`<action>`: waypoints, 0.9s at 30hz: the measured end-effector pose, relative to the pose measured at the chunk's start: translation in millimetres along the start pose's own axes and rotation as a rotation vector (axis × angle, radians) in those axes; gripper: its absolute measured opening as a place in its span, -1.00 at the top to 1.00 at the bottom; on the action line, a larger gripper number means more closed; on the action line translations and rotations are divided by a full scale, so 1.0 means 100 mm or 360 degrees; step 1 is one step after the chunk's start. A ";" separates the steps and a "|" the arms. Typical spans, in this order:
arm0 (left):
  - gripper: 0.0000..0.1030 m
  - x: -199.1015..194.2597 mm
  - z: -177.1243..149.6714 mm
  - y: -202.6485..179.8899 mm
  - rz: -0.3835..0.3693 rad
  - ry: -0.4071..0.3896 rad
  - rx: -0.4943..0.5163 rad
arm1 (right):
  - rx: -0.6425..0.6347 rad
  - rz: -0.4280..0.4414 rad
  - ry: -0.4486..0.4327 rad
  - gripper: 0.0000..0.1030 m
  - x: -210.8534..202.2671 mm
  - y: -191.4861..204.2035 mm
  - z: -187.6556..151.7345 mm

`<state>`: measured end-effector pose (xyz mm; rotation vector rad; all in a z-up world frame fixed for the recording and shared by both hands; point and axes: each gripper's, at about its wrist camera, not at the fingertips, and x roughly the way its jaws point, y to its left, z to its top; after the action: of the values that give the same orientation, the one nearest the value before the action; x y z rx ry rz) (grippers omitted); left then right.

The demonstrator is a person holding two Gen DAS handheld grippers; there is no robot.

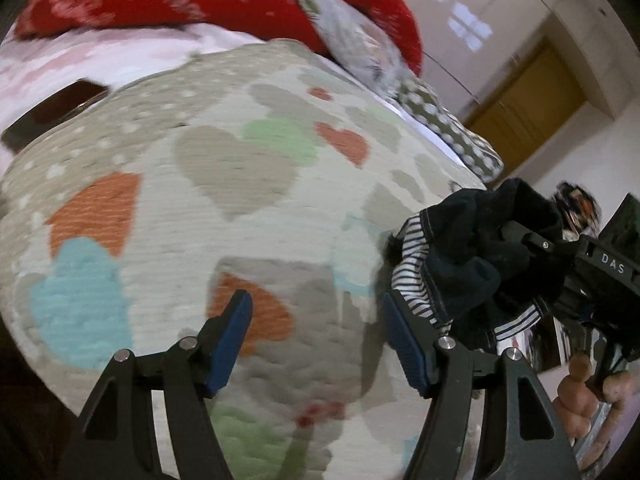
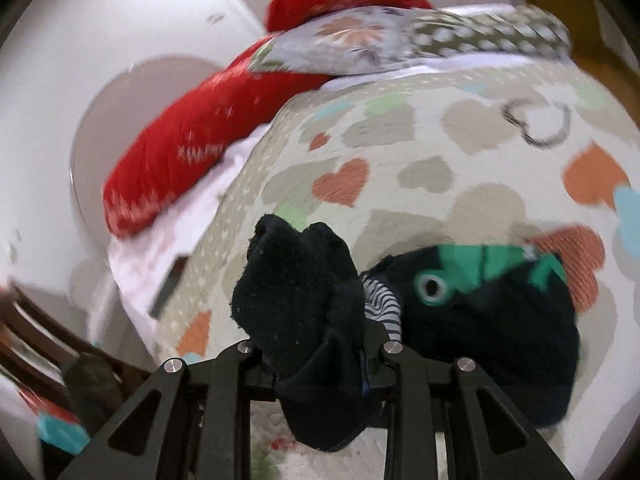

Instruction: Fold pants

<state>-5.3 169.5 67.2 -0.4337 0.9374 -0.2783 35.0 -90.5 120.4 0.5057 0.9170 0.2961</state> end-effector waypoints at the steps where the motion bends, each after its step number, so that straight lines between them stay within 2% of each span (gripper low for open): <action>1: -0.30 0.01 -0.02 -0.08 -0.0012 0.0010 0.0030 | 0.0050 0.0022 -0.0017 0.46 -0.07 -0.10 0.00; 3: -0.30 0.04 -0.06 -0.15 -0.0020 0.0031 0.0065 | 0.0150 0.0070 -0.0070 0.44 -0.25 -0.35 -0.03; 5: -0.30 0.08 -0.10 -0.19 -0.0012 0.0069 0.0083 | 0.0224 0.0047 -0.0129 0.34 -0.40 -0.63 -0.08; 7: -0.30 0.15 -0.13 -0.20 0.0006 0.0111 0.0078 | 0.0294 -0.0109 -0.0163 0.04 -0.50 -0.93 -0.14; 8: -0.30 0.17 -0.12 -0.21 0.0012 0.0127 0.0073 | 0.0330 -0.0255 -0.0180 -0.12 -0.54 -1.08 -0.17; 9: -0.30 0.19 -0.12 -0.23 0.0014 0.0140 0.0071 | 0.0372 -0.0358 -0.0202 -0.13 -0.59 -1.21 -0.21; 10: -0.30 0.21 -0.11 -0.26 0.0012 0.0146 0.0075 | 0.0448 -0.0386 -0.0232 -0.13 -0.68 -1.39 -0.27; 12: -0.30 0.23 -0.07 -0.42 0.0015 0.0136 0.0124 | 0.0554 -0.0289 -0.0285 -0.13 -0.83 -1.57 -0.35; 16: -0.30 0.37 -0.01 -0.84 0.0009 0.0116 0.0298 | 0.0510 -0.0182 -0.0360 -0.06 -1.02 -1.56 -0.38; 17: -0.30 0.44 -0.01 -0.95 0.0010 0.0121 0.0351 | 0.0491 -0.0115 -0.0363 0.09 -1.03 -1.52 -0.37; 18: -0.30 0.52 -0.02 -1.04 0.0016 0.0136 0.0389 | 0.0478 -0.0036 -0.0364 0.19 -1.03 -1.48 -0.36; 20: -0.30 0.72 -0.08 -1.19 0.0015 0.0217 0.0437 | 0.0449 0.0048 -0.0367 0.19 -1.00 -1.40 -0.33; 22: -0.30 0.85 -0.17 -1.24 0.0018 0.0283 0.0440 | 0.0362 -0.0005 -0.0352 0.19 -0.93 -1.28 -0.30; 25: -0.30 0.93 -0.28 -1.22 0.0021 0.0339 0.0422 | 0.0252 -0.0074 -0.0256 -0.15 -0.71 -1.15 -0.27; 27: -0.30 0.90 -0.30 -1.19 0.0002 0.0366 0.0400 | 0.0207 -0.0145 -0.0177 -0.22 -0.51 -1.10 -0.24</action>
<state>16.0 21.0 43.8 -0.1717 1.1107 -0.4459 -10.8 -199.4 83.4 0.5926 0.8515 0.1248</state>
